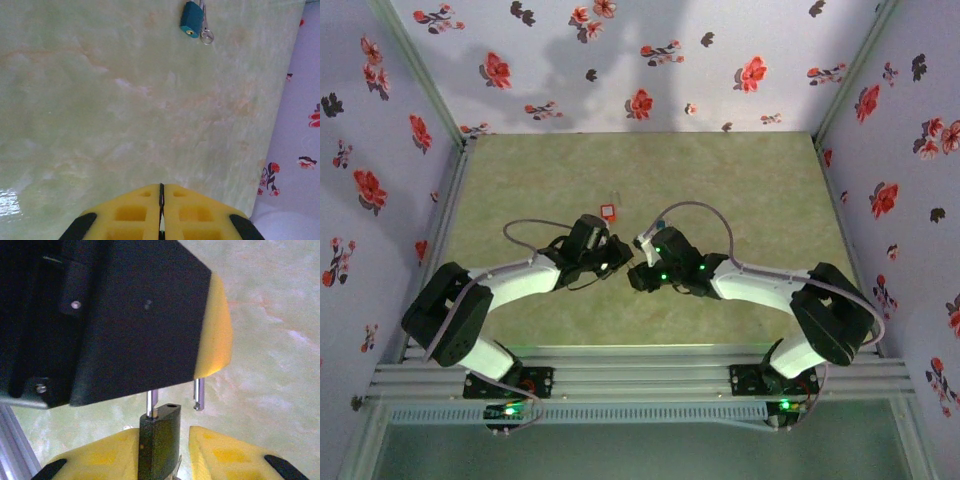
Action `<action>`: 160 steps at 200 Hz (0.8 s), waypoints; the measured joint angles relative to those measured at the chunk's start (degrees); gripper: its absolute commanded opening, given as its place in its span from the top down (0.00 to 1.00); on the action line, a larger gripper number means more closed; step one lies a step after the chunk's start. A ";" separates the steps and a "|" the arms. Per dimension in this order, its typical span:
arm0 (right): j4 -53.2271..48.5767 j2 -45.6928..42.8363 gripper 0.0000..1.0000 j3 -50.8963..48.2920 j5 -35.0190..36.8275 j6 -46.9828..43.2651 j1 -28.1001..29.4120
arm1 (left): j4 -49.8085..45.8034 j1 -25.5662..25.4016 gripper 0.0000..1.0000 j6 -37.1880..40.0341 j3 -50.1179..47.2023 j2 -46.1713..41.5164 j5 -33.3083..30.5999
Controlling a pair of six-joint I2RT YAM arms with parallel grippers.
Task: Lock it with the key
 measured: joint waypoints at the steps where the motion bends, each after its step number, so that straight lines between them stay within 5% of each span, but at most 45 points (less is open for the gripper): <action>1: 0.00 0.02 0.73 0.00 0.02 0.00 0.00 | 0.00 0.00 1.00 0.00 0.00 0.00 0.00; 30: -0.02 0.26 0.78 0.33 0.31 -0.02 0.15 | -0.02 0.00 1.00 0.02 0.00 0.00 -0.13; 62: 0.00 0.37 1.00 0.63 0.24 0.02 0.46 | -0.44 0.00 1.00 0.52 0.11 -0.04 -0.81; 89: 0.09 0.37 1.00 0.70 -0.07 0.00 0.48 | -1.70 0.00 1.00 1.42 0.50 -0.48 -1.07; 123: 0.44 0.00 1.00 0.72 -0.83 0.00 0.37 | -4.13 0.85 0.63 3.04 0.81 -3.37 -1.01; 160: 0.48 -0.92 1.00 0.22 -4.15 0.24 -1.07 | -6.05 3.50 0.35 5.84 0.83 -10.34 -0.55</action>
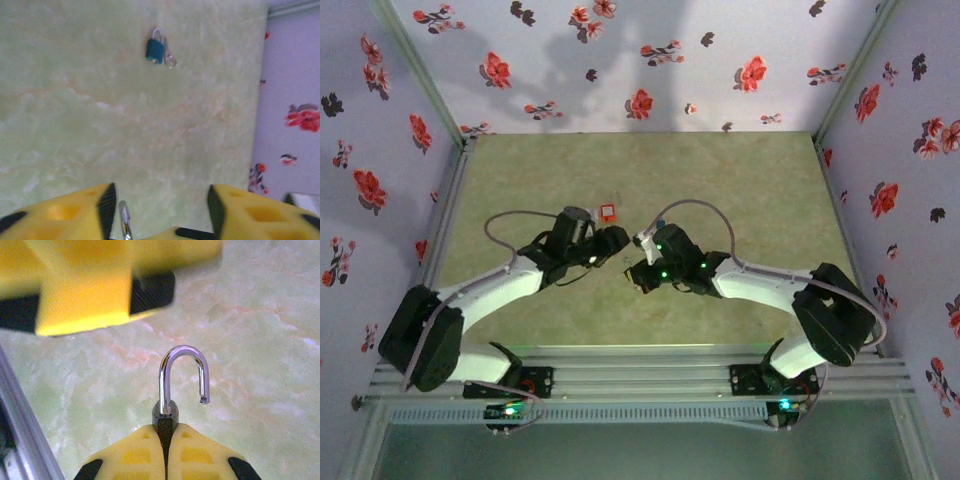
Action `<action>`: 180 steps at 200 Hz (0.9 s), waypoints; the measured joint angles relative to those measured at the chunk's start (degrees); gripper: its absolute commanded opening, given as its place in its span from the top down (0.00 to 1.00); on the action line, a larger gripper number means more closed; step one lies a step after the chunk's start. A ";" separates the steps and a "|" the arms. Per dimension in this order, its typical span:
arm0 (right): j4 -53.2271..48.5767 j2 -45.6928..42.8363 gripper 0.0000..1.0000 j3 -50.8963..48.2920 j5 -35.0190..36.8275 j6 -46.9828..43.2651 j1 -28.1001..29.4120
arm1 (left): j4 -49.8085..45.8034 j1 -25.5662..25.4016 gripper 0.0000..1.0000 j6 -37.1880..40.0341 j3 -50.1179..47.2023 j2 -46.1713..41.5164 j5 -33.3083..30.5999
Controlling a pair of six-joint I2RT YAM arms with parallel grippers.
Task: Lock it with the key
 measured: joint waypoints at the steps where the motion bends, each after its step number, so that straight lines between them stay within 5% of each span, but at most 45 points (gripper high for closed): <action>1: 0.00 -0.02 1.00 -0.02 -0.09 0.00 -0.02 | 0.00 0.07 0.34 -0.09 0.00 -0.11 0.02; 72: 5.79 -5.29 1.00 -3.26 -14.71 5.44 -3.08 | 8.28 4.63 0.16 3.50 -9.38 -8.22 3.74; 180: 13.03 -4.81 1.00 -4.02 -26.67 11.43 -4.63 | 44.65 5.64 0.16 -0.55 -22.47 -8.61 15.98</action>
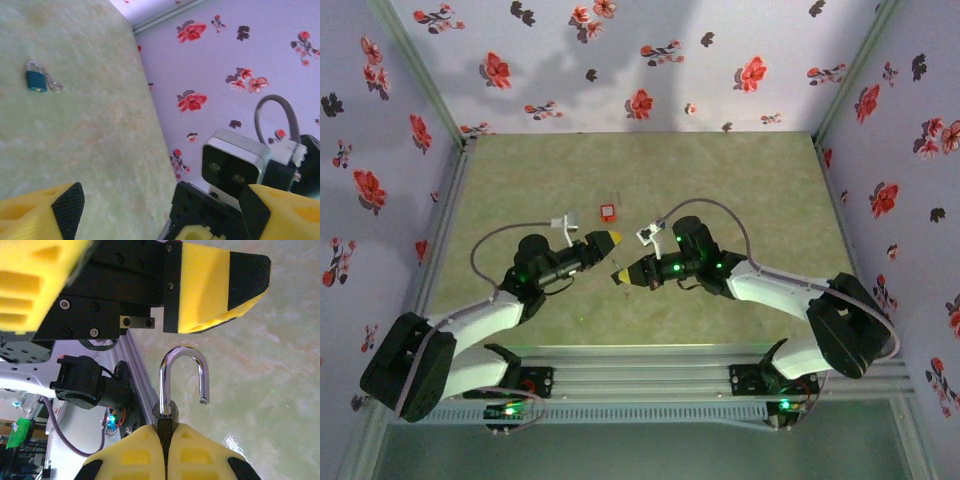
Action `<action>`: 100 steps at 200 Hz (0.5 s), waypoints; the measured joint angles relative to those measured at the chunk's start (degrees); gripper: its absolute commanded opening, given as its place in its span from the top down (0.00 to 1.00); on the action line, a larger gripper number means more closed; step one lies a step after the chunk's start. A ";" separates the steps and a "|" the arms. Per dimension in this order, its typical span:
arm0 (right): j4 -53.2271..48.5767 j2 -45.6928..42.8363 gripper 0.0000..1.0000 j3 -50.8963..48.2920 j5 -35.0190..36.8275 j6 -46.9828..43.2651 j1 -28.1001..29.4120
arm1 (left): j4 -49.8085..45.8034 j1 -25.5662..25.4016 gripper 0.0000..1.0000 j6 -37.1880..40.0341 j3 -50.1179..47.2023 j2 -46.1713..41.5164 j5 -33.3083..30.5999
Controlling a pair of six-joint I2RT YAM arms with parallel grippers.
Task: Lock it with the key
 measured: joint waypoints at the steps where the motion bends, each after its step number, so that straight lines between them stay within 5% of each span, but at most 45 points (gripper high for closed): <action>1: 0.02 0.00 1.00 -0.02 -0.02 0.02 0.00 | 0.28 -0.04 0.16 -0.09 -0.09 0.00 0.13; 100: 0.50 0.00 1.00 -0.02 -0.59 0.44 0.00 | 5.44 -2.03 0.19 -0.28 -2.64 -0.70 5.03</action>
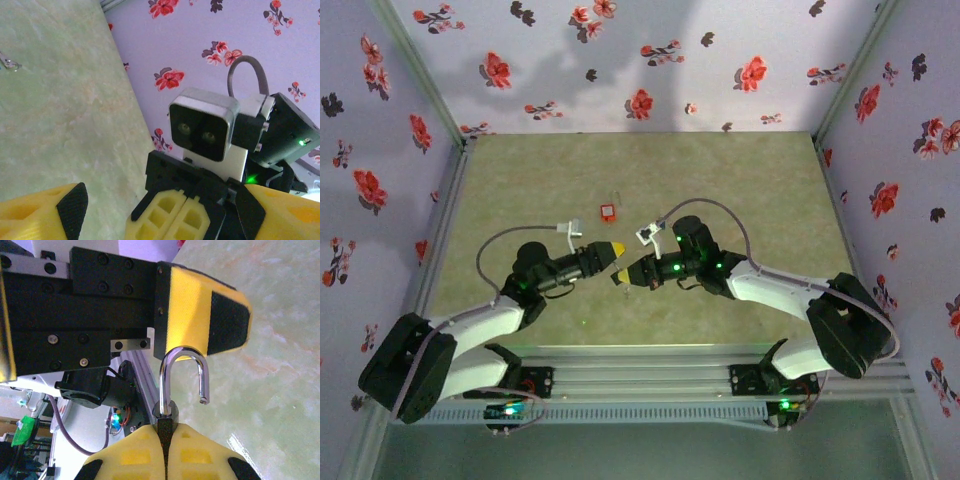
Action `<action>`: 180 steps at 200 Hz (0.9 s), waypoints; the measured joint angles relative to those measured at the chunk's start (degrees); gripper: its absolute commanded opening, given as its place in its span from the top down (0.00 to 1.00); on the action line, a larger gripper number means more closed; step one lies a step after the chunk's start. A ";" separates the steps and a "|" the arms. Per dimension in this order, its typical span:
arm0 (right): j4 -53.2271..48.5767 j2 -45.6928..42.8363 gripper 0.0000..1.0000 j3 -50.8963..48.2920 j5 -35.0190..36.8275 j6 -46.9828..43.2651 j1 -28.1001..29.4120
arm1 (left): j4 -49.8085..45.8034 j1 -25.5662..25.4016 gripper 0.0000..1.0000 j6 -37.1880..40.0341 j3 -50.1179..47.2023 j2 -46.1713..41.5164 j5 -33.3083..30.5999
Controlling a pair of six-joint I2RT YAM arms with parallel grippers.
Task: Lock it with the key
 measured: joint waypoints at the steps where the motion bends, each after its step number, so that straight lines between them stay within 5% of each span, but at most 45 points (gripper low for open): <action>1: 0.04 0.00 1.00 0.00 0.00 0.00 0.00 | 0.00 0.00 0.19 0.02 -0.04 -0.04 0.00; 180: 0.83 -0.61 1.00 0.02 -2.29 -0.02 -0.37 | -4.61 -0.63 0.27 1.73 -1.20 -6.36 0.17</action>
